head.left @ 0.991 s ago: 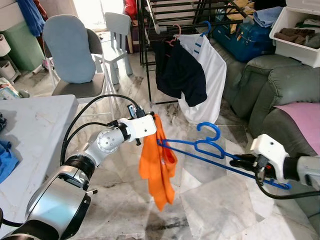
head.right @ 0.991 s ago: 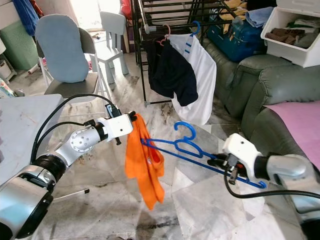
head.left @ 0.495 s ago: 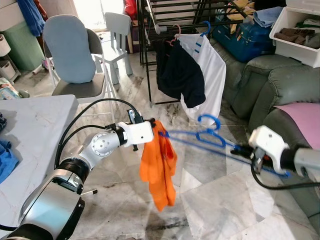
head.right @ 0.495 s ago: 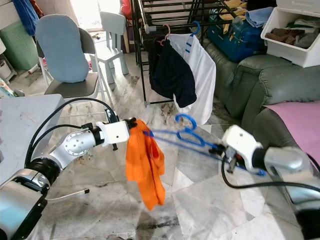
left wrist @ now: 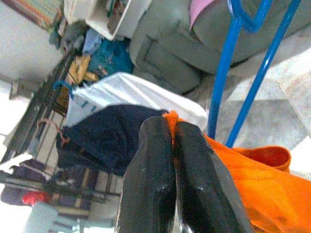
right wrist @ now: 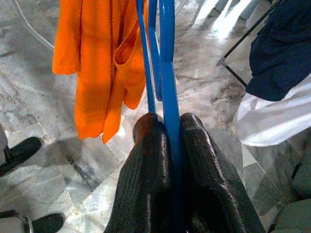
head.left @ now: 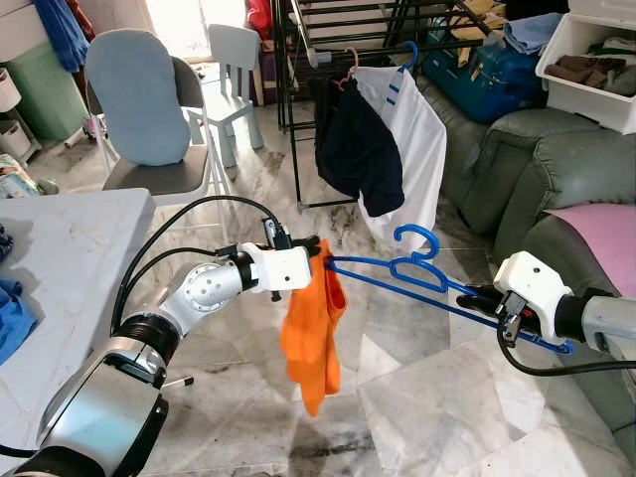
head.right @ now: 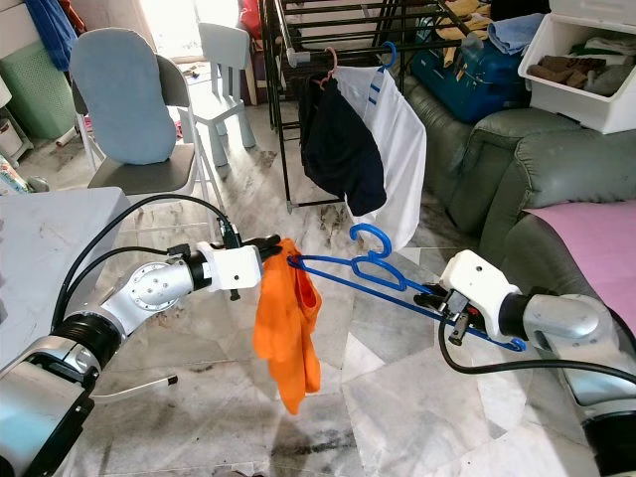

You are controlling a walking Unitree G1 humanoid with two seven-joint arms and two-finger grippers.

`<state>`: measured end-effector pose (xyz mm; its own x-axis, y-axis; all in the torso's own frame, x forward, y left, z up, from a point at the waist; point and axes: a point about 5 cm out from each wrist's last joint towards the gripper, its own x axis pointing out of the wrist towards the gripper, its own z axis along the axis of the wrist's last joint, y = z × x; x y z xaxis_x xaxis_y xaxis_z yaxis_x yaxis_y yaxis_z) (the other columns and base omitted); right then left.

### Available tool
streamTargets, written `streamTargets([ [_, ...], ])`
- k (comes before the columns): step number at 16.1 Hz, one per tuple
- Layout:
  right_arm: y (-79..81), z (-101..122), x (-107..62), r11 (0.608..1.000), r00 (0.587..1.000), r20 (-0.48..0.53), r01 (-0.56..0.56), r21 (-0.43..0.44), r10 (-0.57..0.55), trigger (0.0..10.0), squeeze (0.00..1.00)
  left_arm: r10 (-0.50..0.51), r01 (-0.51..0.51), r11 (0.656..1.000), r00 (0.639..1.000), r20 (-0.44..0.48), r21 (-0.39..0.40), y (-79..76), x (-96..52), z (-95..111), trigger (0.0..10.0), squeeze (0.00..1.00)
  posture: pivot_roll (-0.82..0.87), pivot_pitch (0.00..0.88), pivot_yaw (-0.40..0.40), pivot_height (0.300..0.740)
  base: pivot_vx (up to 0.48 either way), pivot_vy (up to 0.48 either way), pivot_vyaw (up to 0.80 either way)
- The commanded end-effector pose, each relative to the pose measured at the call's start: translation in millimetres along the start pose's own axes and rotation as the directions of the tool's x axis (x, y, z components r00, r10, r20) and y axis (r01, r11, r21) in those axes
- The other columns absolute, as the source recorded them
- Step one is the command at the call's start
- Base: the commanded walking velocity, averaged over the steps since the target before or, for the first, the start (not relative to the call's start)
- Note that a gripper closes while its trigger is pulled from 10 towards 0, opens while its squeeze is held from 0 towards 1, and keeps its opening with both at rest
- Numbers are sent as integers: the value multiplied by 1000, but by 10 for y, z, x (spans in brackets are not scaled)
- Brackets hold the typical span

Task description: Hang hanger

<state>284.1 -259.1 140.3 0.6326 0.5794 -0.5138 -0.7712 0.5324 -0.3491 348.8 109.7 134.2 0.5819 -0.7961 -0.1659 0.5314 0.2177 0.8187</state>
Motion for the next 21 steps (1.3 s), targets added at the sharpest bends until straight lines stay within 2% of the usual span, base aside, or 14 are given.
streamTargets([
  [1,-37,9,3,1000,1000,8,25,-7,-25,10000,0,12,-14,999,998,62,35,103,9,93,10000,0,-206,0,55,740,0,0,0],
  [3,-54,-36,19,998,998,2,59,-5,-59,10000,0,-1,-6,999,992,124,54,112,19,181,10000,0,-197,0,53,740,0,0,0],
  [4,-137,-67,40,988,988,6,154,6,-154,10000,0,-20,8,997,986,168,72,78,11,240,10000,0,-192,0,52,740,0,0,0],
  [6,-211,-62,74,969,971,44,232,87,-236,10000,0,-35,20,997,981,193,80,28,3,268,10000,0,-192,0,52,740,0,0,0],
  [9,-209,-99,117,957,960,42,269,112,-275,10000,0,-68,53,996,974,214,74,-72,5,297,10000,0,-186,0,52,740,0,0,0],
  [12,-123,-117,121,976,981,46,180,122,-187,10000,0,-67,62,997,989,131,40,-105,0,182,10000,0,-191,0,55,740,0,0,0],
  [13,-4,-131,93,992,997,36,62,110,-67,10000,0,-29,27,999,997,72,17,-53,13,115,10000,0,-191,0,55,740,0,0,0],
  [15,206,-124,-36,984,989,-5,-148,98,149,10000,0,42,-43,999,999,-34,-19,91,67,26,10000,0,-203,0,57,740,0,0,0],
  [16,213,-87,-100,980,983,-7,-179,91,181,10000,0,36,-37,999,998,-55,-22,108,91,18,10000,0,-206,0,58,740,0,0,0],
  [18,160,-6,-159,981,985,21,-175,84,174,10000,0,11,-13,1000,997,-72,-29,92,113,9,10000,0,-209,0,63,740,0,0,0],
  [19,66,97,-208,986,988,66,-143,86,138,10000,0,-45,39,998,993,-113,-52,15,125,-37,10000,0,-211,0,66,740,0,0,0],
  [21,-8,163,-268,992,992,64,-113,60,109,10000,0,-89,75,994,979,-184,-84,-111,105,-135,10000,0,-218,0,74,740,0,0,0],
])
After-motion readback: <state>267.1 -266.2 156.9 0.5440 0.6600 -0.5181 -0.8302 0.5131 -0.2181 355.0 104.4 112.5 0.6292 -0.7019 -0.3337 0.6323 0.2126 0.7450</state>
